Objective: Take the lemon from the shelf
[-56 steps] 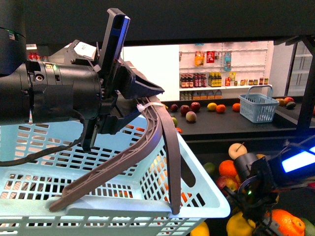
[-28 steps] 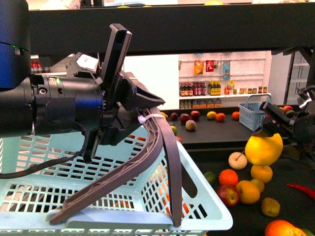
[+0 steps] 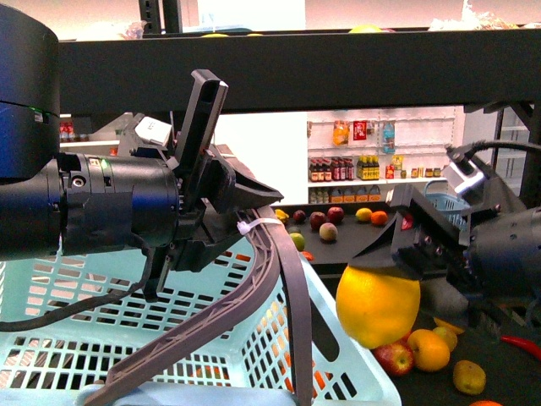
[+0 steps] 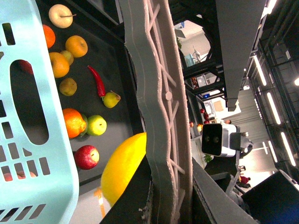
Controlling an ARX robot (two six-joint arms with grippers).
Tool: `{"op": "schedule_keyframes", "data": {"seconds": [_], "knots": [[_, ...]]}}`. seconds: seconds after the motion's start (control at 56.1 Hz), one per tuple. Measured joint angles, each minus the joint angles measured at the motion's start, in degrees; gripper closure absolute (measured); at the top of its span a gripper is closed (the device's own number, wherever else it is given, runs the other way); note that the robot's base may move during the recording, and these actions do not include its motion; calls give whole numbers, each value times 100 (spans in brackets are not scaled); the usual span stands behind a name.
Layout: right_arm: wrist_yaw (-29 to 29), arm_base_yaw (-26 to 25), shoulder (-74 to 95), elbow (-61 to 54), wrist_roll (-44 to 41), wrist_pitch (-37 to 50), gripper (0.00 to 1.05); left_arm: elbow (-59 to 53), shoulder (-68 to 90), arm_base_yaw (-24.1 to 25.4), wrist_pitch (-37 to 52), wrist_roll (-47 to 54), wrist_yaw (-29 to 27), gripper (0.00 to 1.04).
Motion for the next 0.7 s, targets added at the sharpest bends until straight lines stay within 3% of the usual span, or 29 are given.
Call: {"op": "schedule_keyframes", "data": {"seconds": [0.392, 0.624, 0.695], "knots": [[243, 625, 632, -15, -129, 372, 46, 0, 0, 0, 0, 2, -2, 92], [31, 531, 575, -11, 0, 949, 11, 0, 2, 0, 0, 4, -4, 92], [-50, 380, 490, -11, 74, 1132, 6, 0, 2, 0, 0, 0, -4, 92]]}}
